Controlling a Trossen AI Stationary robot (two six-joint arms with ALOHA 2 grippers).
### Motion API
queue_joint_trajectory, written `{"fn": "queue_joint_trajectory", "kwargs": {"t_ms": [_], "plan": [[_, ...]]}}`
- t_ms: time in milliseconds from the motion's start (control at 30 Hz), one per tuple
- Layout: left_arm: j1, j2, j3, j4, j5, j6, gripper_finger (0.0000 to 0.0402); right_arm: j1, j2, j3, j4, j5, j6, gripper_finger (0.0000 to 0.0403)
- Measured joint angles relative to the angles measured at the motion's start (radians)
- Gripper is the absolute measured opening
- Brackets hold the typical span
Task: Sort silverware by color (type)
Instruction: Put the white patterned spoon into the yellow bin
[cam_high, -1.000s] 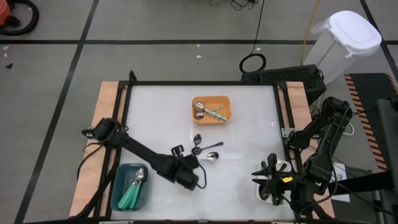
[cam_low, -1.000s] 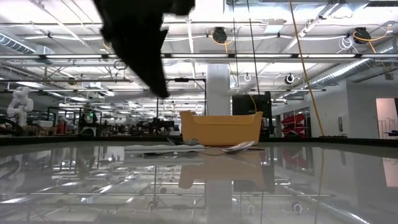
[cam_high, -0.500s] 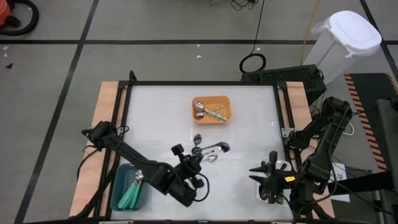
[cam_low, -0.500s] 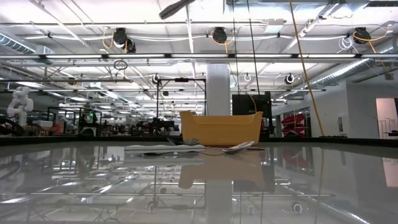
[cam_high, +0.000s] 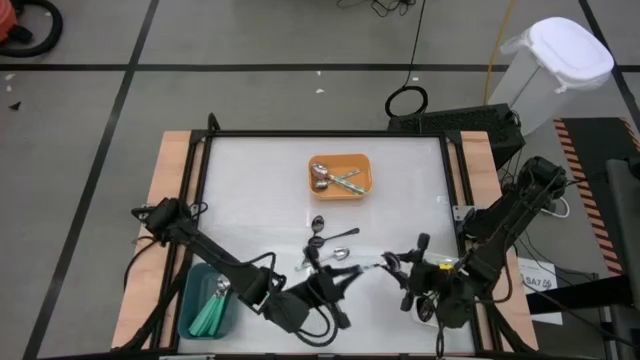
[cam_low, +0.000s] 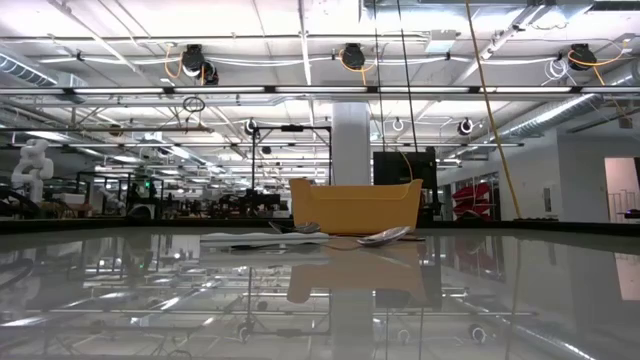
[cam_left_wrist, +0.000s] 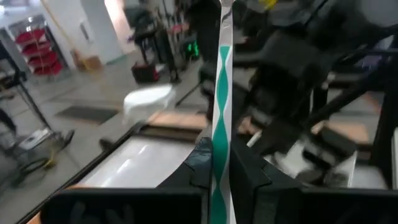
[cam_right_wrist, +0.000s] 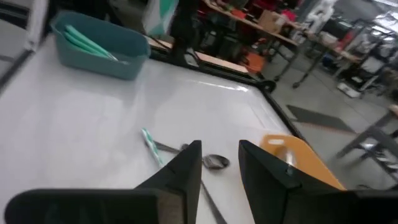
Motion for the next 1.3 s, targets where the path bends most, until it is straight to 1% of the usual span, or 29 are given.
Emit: {"fn": "queue_joint_trajectory", "kwargs": {"t_ms": [67, 133, 200, 233, 333, 467, 567, 633, 800, 967, 1033, 1200, 1300], "plan": [[0.008, 0.025, -0.001, 0.105, 0.007, 0.061, 0.0023, -0.01, 0.0, 0.0, 0.064, -0.031, -0.043, 0.01], [0.019, 0.053, -0.001, 0.194, 0.008, 0.102, 0.0023, -0.012, 0.0, 0.0, 0.122, -0.036, -0.086, 0.01], [0.031, 0.084, -0.002, 0.271, 0.009, 0.132, 0.0023, -0.012, 0.0, 0.0, 0.166, -0.042, -0.113, 0.01], [0.037, 0.098, -0.002, 0.306, 0.01, 0.144, 0.0023, -0.012, 0.0, 0.0, 0.183, -0.062, -0.118, 0.01], [0.052, 0.144, -0.003, 0.431, 0.027, 0.181, 0.0023, -0.013, 0.0, 0.0, 0.212, -0.117, -0.123, 0.01], [0.058, 0.198, -0.003, 0.617, 0.068, 0.244, 0.0023, -0.026, 0.011, 0.0, 0.246, -0.134, -0.14, 0.01], [0.055, 0.226, -0.003, 0.733, 0.075, 0.296, 0.0023, -0.041, 0.014, 0.0, 0.275, -0.142, -0.139, 0.01], [0.054, 0.231, -0.003, 0.754, 0.073, 0.318, 0.0023, -0.05, 0.019, 0.0, 0.287, -0.141, -0.137, 0.01], [0.055, 0.231, -0.003, 0.748, 0.069, 0.308, 0.0023, -0.067, 0.03, 0.0, 0.309, -0.146, -0.143, 0.0101], [0.054, 0.231, -0.003, 0.744, 0.068, 0.293, 0.0023, -0.07, 0.045, 0.0, 0.358, -0.141, -0.192, 0.01], [0.053, 0.23, -0.003, 0.741, 0.068, 0.294, 0.0023, -0.07, 0.045, 0.0, 0.361, -0.141, -0.194, 0.0092], [0.044, 0.23, -0.003, 0.738, 0.069, 0.327, 0.0023, -0.07, 0.045, 0.0, 0.364, -0.139, -0.188, 0.0057], [0.04, 0.23, -0.003, 0.738, 0.069, 0.338, 0.0023, -0.07, 0.045, 0.0, 0.363, -0.138, -0.188, 0.0055]]}}
